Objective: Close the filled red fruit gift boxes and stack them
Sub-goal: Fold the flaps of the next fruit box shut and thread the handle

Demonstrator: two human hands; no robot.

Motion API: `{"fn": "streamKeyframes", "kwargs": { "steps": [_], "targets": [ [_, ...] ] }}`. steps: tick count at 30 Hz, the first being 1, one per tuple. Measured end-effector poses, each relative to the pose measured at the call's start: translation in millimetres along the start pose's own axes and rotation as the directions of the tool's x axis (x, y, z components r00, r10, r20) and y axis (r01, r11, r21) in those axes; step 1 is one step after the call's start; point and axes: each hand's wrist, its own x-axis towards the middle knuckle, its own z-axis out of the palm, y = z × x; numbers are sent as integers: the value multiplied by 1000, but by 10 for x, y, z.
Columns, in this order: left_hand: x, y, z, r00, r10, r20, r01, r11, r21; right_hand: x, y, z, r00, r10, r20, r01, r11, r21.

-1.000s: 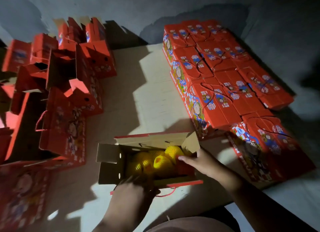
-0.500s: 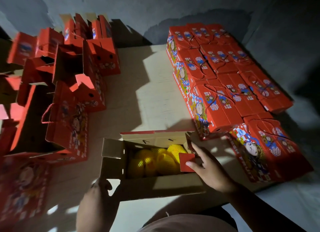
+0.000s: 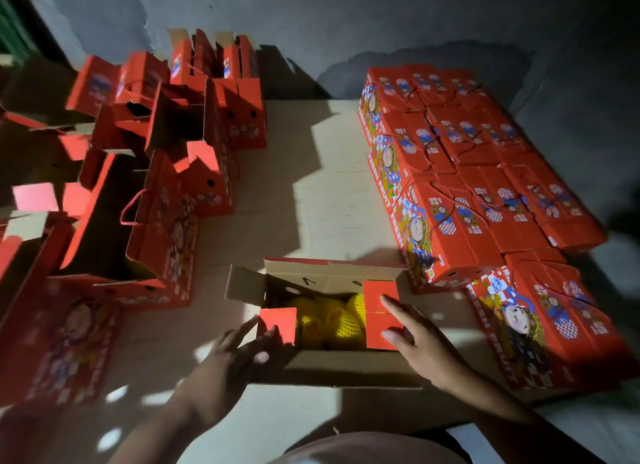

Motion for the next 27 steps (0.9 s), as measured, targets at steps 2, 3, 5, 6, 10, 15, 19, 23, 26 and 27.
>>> {"fn": "streamKeyframes", "kwargs": {
  "steps": [2, 3, 5, 6, 10, 15, 19, 23, 26, 27],
  "targets": [
    [54, -29, -9, 998, -25, -52, 17, 989, -150, 13, 21, 3, 1000, 6, 0, -6, 1000, 4],
    [92, -31, -5, 992, -63, -106, 36, 970, -241, 18, 29, 10, 1000, 8, 0, -8, 1000, 6],
    [189, -31, 27, 963, -153, -223, 76, 944, -322, 18, 40, 25, 1000, 3, -5, -3, 1000, 9],
    [233, -31, 50, 947, -177, -270, 85, 943, -322, 19, 42, 28, 1000, 1, -8, -1, 1000, 9],
    [345, -32, 77, 906, -199, -374, 54, 930, -364, 24, 15, -2, 999, 9, -34, -10, 1000, -26],
    [380, -56, 17, 955, 100, -278, -133, 986, -102, 43, -53, -90, 997, -62, -38, 55, 985, -165],
    [472, -112, 17, 985, 142, -94, -124, 976, 178, 47, -124, -119, 994, -110, 6, 108, 965, -241],
    [546, -171, -42, 991, 125, 56, -136, 950, 281, 68, -128, -118, 991, -126, 44, 133, 952, -275],
    [528, -228, -48, 975, 175, 133, -215, 890, 402, 36, -71, -137, 982, -179, 61, 189, 931, -312],
    [505, -251, -45, 975, 175, 141, -219, 877, 427, 13, -40, -154, 977, -198, 81, 214, 911, -352]
  ]
}}
